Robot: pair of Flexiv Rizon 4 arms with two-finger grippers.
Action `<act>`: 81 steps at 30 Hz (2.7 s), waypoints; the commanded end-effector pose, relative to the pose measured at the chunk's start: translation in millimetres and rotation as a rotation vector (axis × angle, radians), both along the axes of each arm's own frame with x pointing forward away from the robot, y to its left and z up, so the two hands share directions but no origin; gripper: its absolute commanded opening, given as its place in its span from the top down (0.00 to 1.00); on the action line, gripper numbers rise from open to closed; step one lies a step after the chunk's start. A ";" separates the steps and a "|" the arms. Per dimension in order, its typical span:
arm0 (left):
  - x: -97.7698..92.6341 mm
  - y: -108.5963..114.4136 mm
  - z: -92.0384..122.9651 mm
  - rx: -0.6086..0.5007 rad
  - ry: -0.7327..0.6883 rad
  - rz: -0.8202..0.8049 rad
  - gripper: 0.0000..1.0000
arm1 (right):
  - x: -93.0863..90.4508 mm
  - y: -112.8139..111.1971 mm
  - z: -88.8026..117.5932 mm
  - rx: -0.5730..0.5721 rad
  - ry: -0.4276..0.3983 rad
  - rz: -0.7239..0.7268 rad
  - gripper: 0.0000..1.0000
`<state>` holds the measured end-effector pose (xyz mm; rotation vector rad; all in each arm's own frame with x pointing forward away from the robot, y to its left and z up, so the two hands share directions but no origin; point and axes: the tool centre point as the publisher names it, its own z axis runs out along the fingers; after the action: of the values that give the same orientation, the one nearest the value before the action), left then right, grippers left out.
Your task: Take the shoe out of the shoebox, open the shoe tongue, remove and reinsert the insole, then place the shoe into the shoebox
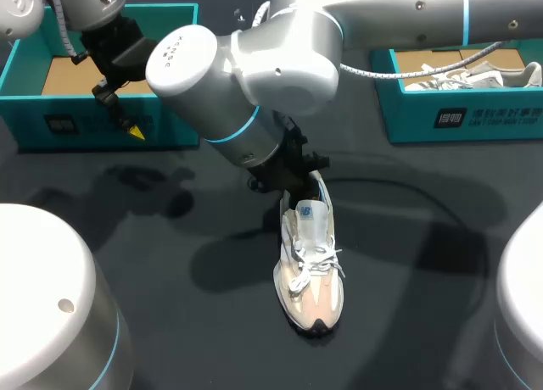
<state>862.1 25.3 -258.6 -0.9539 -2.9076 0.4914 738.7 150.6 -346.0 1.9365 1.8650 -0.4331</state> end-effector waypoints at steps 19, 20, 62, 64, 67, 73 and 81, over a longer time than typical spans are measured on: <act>-0.7 0.2 0.1 0.001 -0.002 0.000 0.00 | 4.9 -1.2 -29.3 -0.158 -0.054 -0.285 1.00; -0.7 0.2 0.1 0.001 -0.002 0.000 0.00 | 5.0 -1.0 -29.1 -0.150 -0.053 -0.282 1.00; 2.2 3.4 9.1 -0.042 -0.010 -0.039 0.00 | -0.6 -9.8 -20.3 -0.111 -0.105 -0.297 1.00; 4.2 8.1 12.1 -0.057 -0.001 -0.054 0.00 | -0.7 -8.1 -19.1 -0.104 -0.113 -0.295 1.00; 7.1 15.6 15.9 -0.063 -0.007 -0.074 0.00 | -0.3 -6.9 -18.1 -0.105 -0.115 -0.293 1.00; 7.9 27.2 25.2 -0.067 -0.028 -0.120 0.00 | -0.3 -4.7 -12.4 -0.103 -0.123 -0.293 1.00; 4.7 37.7 29.4 -0.060 -0.050 -0.183 0.00 | -2.8 -3.2 -0.6 -0.131 -0.162 -0.299 1.00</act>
<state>869.7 59.7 -231.0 -1.2383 -2.8200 0.5571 742.2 143.3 -347.0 1.8728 1.7857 -0.5891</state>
